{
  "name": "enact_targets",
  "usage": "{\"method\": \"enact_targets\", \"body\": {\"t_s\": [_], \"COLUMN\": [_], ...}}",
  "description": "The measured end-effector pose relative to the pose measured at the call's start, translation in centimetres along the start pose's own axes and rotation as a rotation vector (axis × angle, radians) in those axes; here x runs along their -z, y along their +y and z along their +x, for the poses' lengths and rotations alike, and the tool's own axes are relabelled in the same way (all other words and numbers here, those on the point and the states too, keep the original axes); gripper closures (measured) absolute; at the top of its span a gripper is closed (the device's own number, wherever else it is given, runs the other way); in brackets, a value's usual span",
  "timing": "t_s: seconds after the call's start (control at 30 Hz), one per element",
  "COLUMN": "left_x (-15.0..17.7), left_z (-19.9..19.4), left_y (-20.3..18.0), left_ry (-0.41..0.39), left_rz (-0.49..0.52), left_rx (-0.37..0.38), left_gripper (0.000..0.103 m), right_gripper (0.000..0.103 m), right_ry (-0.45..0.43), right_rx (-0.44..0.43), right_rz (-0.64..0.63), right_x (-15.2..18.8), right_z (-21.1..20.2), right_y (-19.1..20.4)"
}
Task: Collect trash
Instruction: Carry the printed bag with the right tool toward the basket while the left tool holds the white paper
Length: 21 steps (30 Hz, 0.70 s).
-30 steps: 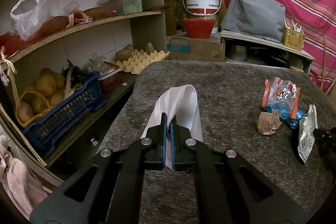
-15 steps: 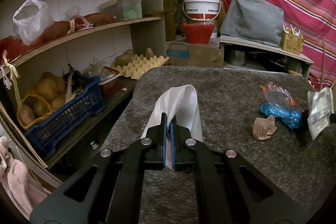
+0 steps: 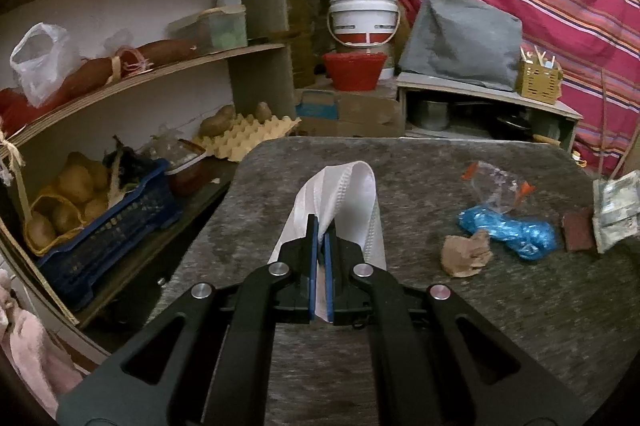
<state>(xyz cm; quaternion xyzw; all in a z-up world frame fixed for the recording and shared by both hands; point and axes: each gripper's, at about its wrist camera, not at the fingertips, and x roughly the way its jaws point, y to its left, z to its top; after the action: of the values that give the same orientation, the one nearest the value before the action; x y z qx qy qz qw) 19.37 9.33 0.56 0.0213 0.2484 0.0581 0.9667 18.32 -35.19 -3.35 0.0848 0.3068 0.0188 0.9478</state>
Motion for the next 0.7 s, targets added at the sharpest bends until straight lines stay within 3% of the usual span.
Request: {"method": "enact_targets", "body": {"t_s": [0.33,0.7], "left_x": [-0.8,-1.1], "left_z": [-0.6,-0.9], "left_y": [-3.6,-7.5], "left_ry": [-0.013,-0.024], "left_rz": [0.006,0.043], "left_rx": [0.058,0.089], "left_gripper": [0.102,0.102], "right_gripper": [0.102,0.102], "right_ry": [-0.022,-0.018], "right_rx": [0.036,0.037], "right_rz": [0.033,0.033], "right_x": [0.5,0.8], "right_z": [-1.9,-1.5], "right_y": [-3.4,-4.1]}}
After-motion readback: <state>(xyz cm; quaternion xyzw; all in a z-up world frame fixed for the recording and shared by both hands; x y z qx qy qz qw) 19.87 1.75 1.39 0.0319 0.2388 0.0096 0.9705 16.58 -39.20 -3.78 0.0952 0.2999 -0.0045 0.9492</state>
